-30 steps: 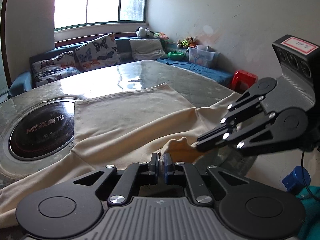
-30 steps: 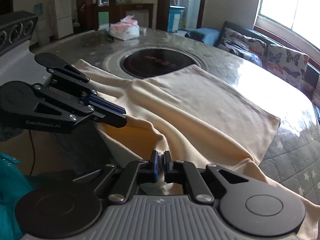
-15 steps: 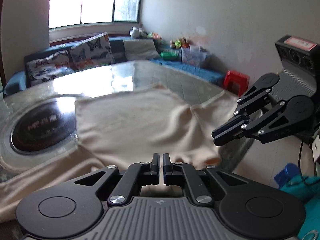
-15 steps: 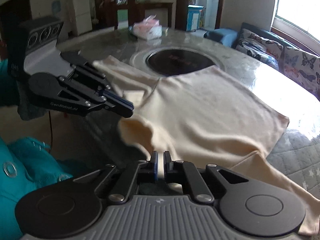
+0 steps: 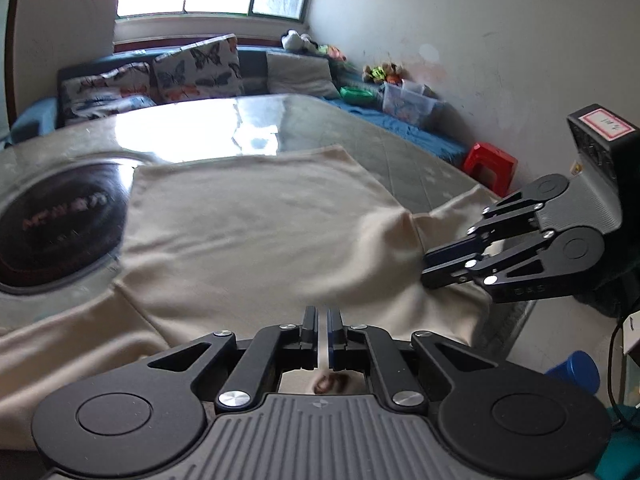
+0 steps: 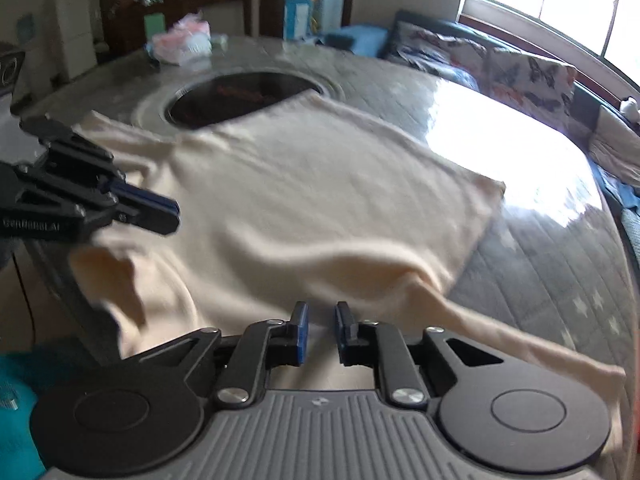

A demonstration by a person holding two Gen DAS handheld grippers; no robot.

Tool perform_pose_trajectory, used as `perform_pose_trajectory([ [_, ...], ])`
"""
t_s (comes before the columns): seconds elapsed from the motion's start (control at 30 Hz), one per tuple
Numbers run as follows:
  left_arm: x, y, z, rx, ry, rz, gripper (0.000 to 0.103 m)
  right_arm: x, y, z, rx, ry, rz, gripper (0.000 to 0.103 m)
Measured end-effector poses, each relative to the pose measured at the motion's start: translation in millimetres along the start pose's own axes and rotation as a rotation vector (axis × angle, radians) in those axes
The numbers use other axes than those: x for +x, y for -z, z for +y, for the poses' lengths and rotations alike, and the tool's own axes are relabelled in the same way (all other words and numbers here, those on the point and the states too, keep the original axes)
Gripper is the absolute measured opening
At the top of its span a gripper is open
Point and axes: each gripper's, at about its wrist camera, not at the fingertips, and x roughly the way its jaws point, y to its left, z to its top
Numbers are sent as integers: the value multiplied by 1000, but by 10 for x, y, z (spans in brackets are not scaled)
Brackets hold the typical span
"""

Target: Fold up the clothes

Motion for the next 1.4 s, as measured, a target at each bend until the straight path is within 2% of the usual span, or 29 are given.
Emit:
perform_pose_trajectory([
  [0.07, 30, 34, -13, 6, 6, 16, 5, -47, 104, -32, 13, 13, 14, 23],
  [0.23, 40, 80, -13, 13, 18, 31, 5, -187, 267, -100, 68, 2, 26, 25],
  [0.37, 31, 66, 0, 14, 22, 31, 5, -266, 176, -139, 73, 0, -1, 26],
  [0.5, 33, 68, 2, 8, 25, 30, 7, -243, 11, -209, 86, 10, -66, 26],
  [0.63, 25, 60, 19, -5, 19, 31, 7, -42, -115, -284, 106, 9, -62, 26],
  [0.77, -49, 25, 87, -18, -5, 12, 20, 136, -113, -383, 133, 7, -7, 26],
  [1.03, 18, -177, 404, -94, -81, -25, 20, 275, -372, -597, 170, 19, -54, 31],
  [1.4, 139, -175, 675, -164, -105, -26, 20, 839, -759, -1178, 304, 77, -58, 32],
])
